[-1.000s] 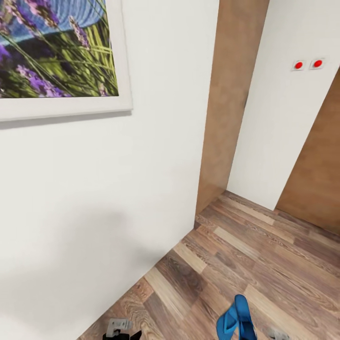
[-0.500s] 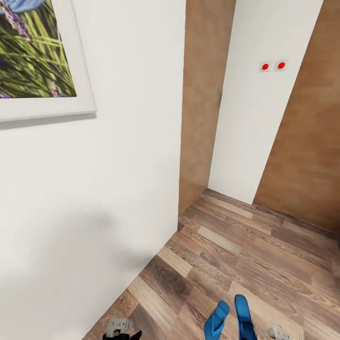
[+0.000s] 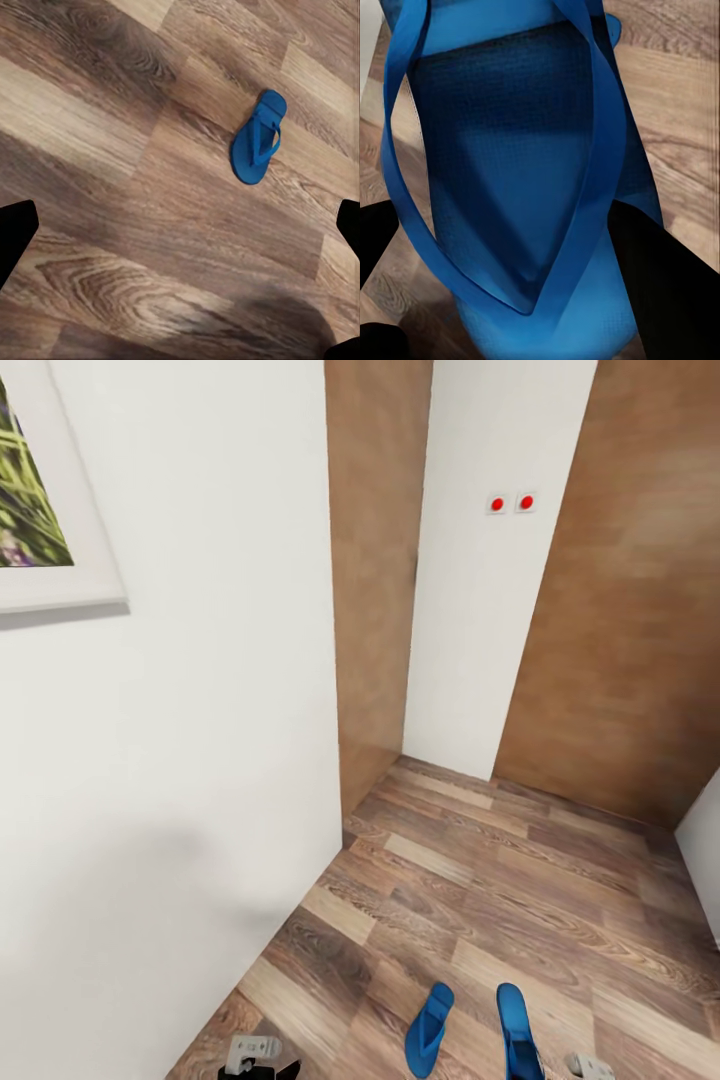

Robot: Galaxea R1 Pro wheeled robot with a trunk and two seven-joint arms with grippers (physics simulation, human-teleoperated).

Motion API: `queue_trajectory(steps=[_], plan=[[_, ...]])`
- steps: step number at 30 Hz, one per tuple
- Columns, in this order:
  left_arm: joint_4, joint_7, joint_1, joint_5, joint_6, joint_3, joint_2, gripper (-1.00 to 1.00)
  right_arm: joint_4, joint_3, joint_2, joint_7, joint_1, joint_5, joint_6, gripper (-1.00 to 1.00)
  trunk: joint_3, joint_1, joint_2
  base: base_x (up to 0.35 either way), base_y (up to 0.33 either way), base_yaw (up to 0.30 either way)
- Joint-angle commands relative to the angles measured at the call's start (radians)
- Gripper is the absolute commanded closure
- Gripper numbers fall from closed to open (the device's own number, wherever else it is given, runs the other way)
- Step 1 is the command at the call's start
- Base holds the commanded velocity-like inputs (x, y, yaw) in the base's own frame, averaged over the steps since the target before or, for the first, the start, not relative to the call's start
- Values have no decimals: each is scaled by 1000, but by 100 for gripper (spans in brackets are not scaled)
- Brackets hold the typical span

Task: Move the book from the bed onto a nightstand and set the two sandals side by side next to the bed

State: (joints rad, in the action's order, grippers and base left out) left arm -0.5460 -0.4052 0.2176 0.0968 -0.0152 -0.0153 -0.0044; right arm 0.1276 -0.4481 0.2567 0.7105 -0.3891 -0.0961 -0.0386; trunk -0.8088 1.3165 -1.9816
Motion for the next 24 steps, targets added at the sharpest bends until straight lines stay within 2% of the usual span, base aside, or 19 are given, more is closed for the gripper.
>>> queue_trajectory(steps=[1, 24], plan=[[0, -4, 0, 9, -2, -2, 0, -100, 1, -9, 0, 4, -1, -10, -4, 100, -1, 0, 0, 0, 0, -275], [0, -3, 0, 9, -2, -2, 0, -100, 1, -9, 1, 6, -1, -10, -4, 100, -1, 0, 0, 15, -44, -275]])
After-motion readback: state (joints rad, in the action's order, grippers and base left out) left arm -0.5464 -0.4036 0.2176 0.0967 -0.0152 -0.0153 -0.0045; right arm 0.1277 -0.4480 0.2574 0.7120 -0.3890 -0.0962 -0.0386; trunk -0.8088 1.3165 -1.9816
